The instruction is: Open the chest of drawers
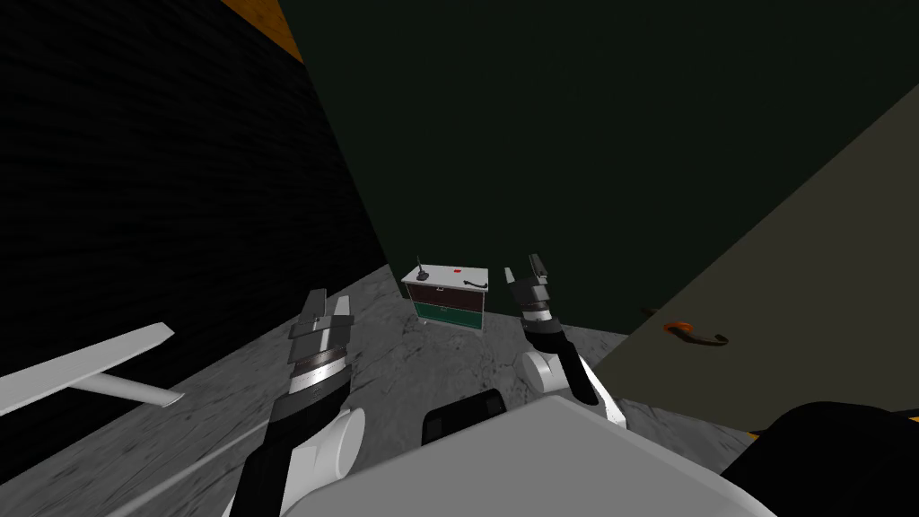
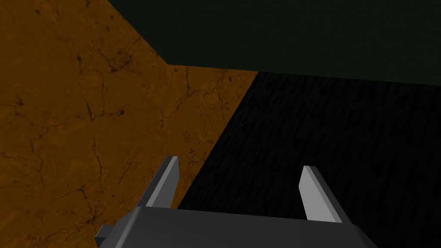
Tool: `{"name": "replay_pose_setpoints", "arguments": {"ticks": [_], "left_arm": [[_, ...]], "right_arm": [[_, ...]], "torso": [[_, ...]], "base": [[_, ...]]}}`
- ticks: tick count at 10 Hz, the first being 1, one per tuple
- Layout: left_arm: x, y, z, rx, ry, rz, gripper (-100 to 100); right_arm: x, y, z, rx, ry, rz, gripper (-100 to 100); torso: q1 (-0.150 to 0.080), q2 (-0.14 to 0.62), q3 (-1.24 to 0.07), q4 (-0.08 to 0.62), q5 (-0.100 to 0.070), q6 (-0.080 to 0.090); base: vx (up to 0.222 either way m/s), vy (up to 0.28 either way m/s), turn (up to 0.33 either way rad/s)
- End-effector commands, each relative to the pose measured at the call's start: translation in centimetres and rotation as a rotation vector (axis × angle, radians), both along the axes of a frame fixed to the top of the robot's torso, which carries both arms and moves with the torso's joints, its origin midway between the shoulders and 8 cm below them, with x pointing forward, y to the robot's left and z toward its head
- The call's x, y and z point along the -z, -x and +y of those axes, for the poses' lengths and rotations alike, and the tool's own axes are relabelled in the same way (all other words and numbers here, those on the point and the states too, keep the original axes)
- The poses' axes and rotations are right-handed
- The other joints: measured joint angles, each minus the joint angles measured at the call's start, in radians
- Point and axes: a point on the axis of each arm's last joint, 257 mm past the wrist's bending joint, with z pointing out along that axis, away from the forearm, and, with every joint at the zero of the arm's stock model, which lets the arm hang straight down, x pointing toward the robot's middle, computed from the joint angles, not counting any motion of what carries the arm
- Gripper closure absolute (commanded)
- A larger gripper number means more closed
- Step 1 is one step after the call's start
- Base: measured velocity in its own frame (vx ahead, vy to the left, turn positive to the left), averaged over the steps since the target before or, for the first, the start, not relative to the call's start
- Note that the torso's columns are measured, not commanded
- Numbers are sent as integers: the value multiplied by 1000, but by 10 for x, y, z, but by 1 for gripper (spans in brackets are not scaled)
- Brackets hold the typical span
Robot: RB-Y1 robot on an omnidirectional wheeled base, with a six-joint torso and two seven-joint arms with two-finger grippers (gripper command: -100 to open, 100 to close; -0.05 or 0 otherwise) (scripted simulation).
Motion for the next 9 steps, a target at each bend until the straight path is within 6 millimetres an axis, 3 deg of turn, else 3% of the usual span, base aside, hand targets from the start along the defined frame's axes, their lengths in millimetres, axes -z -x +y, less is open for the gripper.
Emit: {"name": "replay_pose_setpoints", "arguments": {"ticks": [1, 9], "left_arm": [[0, 0, 0, 0, 0, 0, 0], [0, 0, 0, 0, 0, 0, 0]], "right_arm": [[0, 0, 0, 0, 0, 0, 0], [0, 0, 0, 0, 0, 0, 0]], "torso": [[0, 40, -82, 41, 0, 0], [0, 618, -1234, 617, 0, 0]], "base": [[0, 0, 0], [0, 0, 0]]}}
